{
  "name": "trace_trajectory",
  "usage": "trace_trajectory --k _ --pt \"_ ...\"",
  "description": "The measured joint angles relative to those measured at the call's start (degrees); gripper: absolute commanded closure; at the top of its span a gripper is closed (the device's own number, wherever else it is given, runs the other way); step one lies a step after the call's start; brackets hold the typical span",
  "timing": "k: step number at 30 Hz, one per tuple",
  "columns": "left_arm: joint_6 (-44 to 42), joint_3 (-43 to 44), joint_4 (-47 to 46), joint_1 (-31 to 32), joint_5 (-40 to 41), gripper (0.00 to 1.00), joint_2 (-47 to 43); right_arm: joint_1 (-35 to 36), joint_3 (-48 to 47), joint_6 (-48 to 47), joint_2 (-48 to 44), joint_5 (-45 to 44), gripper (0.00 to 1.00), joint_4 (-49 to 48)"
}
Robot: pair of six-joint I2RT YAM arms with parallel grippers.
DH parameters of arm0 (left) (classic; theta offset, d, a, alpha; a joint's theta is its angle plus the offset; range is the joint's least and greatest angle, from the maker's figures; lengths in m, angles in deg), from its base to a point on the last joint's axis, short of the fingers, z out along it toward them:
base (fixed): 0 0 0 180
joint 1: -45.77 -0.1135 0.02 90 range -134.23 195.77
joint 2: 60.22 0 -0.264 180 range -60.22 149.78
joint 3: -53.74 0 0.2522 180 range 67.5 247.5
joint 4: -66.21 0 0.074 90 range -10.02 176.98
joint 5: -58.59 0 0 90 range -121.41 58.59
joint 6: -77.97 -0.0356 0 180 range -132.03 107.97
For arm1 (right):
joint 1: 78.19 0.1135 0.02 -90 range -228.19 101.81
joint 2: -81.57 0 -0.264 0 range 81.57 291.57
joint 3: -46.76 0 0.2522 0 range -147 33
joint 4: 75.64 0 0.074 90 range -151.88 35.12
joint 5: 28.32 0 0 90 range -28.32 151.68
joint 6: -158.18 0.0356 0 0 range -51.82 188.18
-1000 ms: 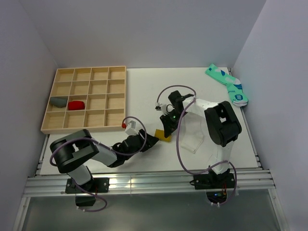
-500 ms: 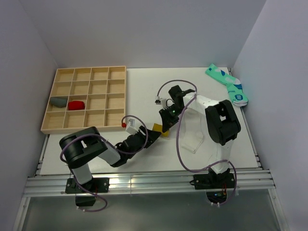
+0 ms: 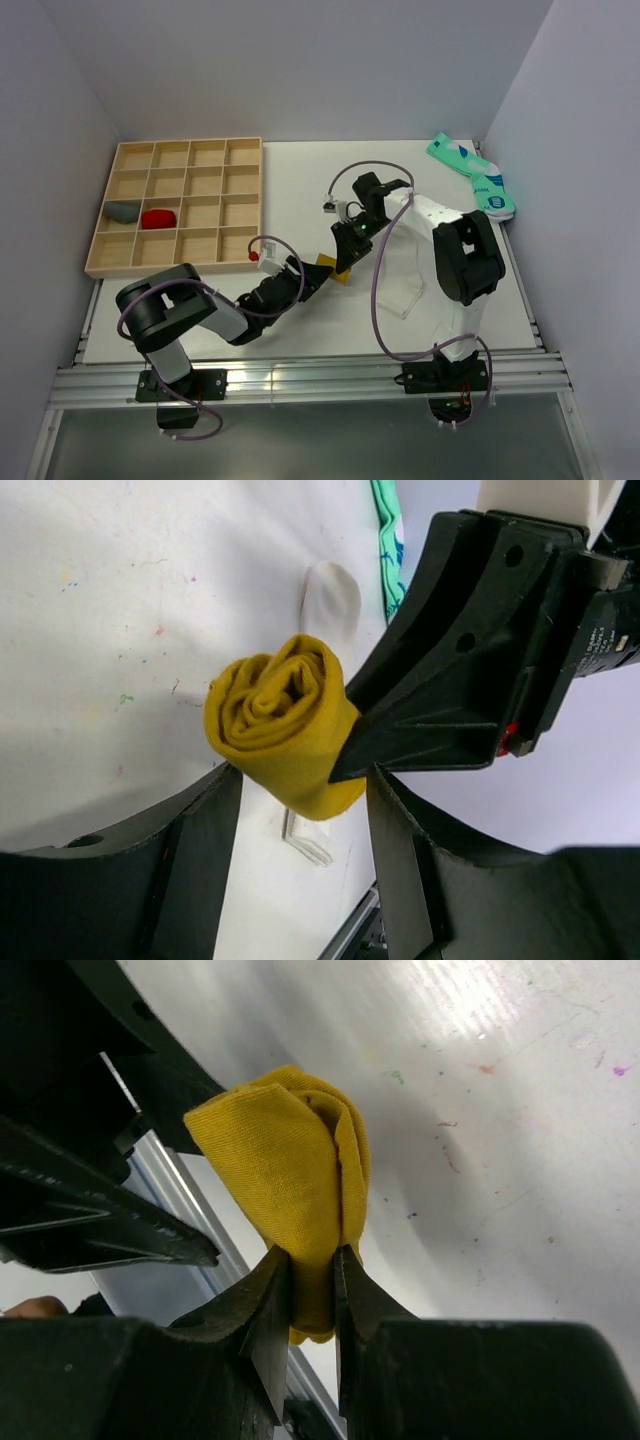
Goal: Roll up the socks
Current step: Pick up the sock at the center of the board.
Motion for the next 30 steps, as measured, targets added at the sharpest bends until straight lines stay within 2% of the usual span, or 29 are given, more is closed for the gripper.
trace_trajectory --k 16,19,20,25,26,30 --pt "-0.1 1.1 -3.4 -0.5 0.0 0.47 -0.2 -0.1 -1.0 0.6 -3.0 3.9 1.00 3.7" --pt "-0.2 1.1 -3.3 -0.5 0.0 0.54 -1.0 -0.1 -1.0 0.6 -3.6 4.5 1.00 4.2" --pt "-0.2 1.1 -3.3 -0.5 0.0 0.62 -1.2 -0.2 -1.1 0.6 -3.8 4.6 1.00 4.2" --pt "-0.3 1.1 -3.5 -0.5 0.0 0.77 -2.1 -0.2 -1.0 0.6 -5.0 4.9 1.00 4.5" --pt "-0.3 1.1 -3.6 -0.5 0.0 0.85 -2.2 -0.3 -1.0 0.6 -5.1 4.8 1.00 4.5" --pt "-0.3 1.1 -3.8 -0.5 -0.1 0.98 -2.2 -0.2 -0.9 0.5 -5.5 4.6 1.00 4.5"
